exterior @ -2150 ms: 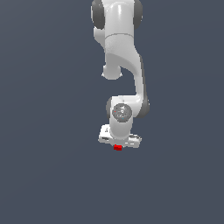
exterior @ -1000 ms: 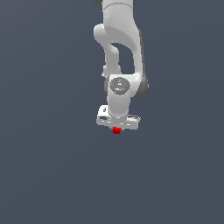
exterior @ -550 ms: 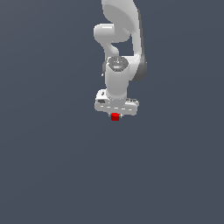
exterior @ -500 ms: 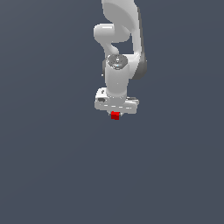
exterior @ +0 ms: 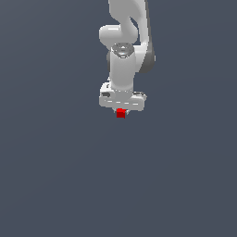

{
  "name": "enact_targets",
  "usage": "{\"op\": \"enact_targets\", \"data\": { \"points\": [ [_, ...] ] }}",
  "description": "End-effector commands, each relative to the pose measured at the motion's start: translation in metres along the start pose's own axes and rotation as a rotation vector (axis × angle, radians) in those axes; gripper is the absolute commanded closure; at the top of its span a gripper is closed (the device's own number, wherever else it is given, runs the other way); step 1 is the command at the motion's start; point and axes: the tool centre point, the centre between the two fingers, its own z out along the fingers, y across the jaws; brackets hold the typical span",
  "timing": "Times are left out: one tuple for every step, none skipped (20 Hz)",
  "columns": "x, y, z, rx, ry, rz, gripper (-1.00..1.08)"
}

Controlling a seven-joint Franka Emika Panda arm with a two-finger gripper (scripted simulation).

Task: Pick up the red cube and move it to a goal position.

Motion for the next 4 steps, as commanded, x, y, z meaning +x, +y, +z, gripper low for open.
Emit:
{"op": "enact_targets", "data": {
  "points": [
    [-0.0032,0.0010,-0.0040,0.000,0.000,0.000,1.08],
    [-0.0038,0.0012,-0.0049,0.000,0.000,0.000,1.08],
    [-0.0041,0.0013,-0.0054,0.000,0.000,0.000,1.08],
    [-0.0041,0.0014,-0.0055,0.000,0.000,0.000,1.08]
  ]
}}
